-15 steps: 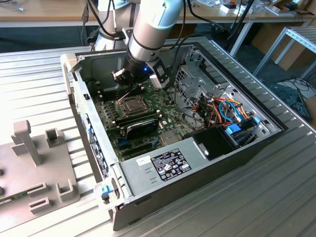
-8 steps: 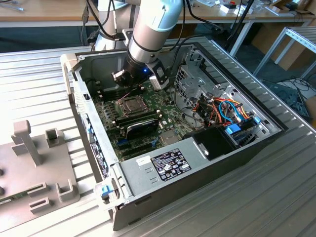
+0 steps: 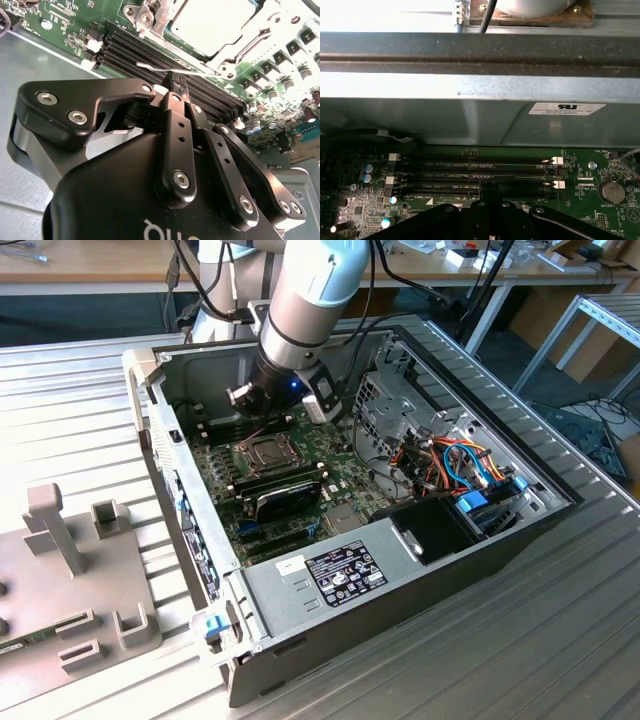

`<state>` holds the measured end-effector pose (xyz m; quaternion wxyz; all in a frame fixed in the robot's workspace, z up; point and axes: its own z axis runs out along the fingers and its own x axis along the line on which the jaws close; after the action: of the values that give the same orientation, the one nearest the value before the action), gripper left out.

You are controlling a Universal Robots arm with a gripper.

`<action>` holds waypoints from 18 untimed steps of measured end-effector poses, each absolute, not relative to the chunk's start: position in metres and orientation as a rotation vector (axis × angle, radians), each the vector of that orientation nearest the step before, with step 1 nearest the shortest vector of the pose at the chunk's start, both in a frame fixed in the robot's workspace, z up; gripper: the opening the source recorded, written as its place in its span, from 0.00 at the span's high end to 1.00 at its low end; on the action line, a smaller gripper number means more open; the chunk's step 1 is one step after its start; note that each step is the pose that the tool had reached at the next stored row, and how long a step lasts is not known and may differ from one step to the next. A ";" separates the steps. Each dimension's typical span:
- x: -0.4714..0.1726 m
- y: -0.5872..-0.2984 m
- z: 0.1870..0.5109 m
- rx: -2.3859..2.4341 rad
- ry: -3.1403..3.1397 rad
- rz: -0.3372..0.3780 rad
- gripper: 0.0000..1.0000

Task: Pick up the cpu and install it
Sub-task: 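Install the first cpu locking lever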

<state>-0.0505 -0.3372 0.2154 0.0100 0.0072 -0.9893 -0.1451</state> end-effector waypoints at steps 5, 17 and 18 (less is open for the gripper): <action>-0.049 -0.337 0.214 0.022 -3.088 -0.453 0.89; -0.046 -0.338 0.209 0.022 -3.088 -0.453 0.89; -0.046 -0.338 0.209 0.021 -3.088 -0.452 0.89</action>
<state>-0.0462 -0.3377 0.2090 0.0100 0.0068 -0.9894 -0.1449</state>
